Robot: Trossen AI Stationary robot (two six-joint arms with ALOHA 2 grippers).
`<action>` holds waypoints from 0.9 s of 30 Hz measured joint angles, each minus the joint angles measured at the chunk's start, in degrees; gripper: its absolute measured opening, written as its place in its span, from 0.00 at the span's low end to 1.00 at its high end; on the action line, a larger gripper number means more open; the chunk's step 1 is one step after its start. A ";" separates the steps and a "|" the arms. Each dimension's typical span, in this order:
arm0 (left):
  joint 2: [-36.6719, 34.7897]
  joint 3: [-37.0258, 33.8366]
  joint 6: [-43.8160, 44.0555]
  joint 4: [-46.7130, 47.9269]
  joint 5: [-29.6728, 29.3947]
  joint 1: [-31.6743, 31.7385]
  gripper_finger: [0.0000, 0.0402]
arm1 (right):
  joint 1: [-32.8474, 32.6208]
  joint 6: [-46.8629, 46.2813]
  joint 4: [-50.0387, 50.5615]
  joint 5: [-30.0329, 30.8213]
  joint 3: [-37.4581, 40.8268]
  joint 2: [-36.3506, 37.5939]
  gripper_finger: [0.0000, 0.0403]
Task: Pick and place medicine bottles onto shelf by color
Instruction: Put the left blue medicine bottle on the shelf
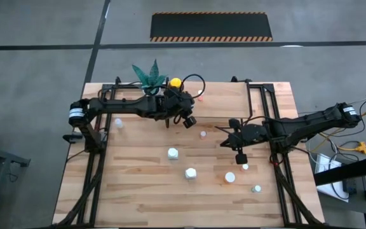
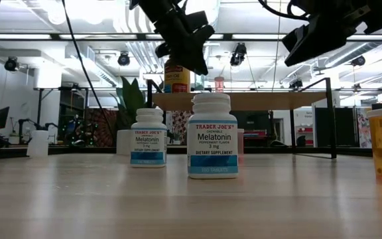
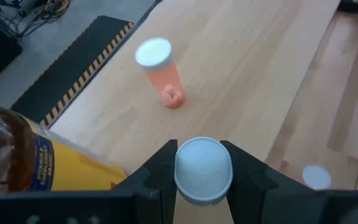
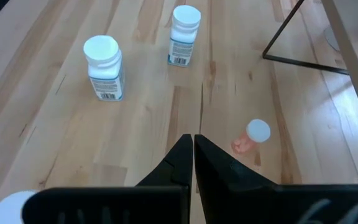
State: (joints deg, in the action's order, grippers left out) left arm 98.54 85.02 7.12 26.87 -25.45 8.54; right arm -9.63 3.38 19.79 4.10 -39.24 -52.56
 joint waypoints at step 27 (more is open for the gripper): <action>0.00 -1.03 1.53 -2.45 -0.09 0.74 0.33 | 0.00 -1.46 -0.18 0.44 1.79 -0.02 0.02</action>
State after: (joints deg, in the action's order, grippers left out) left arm 98.54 83.99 8.64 24.43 -25.54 9.28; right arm -9.63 1.91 19.62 4.54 -37.45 -52.58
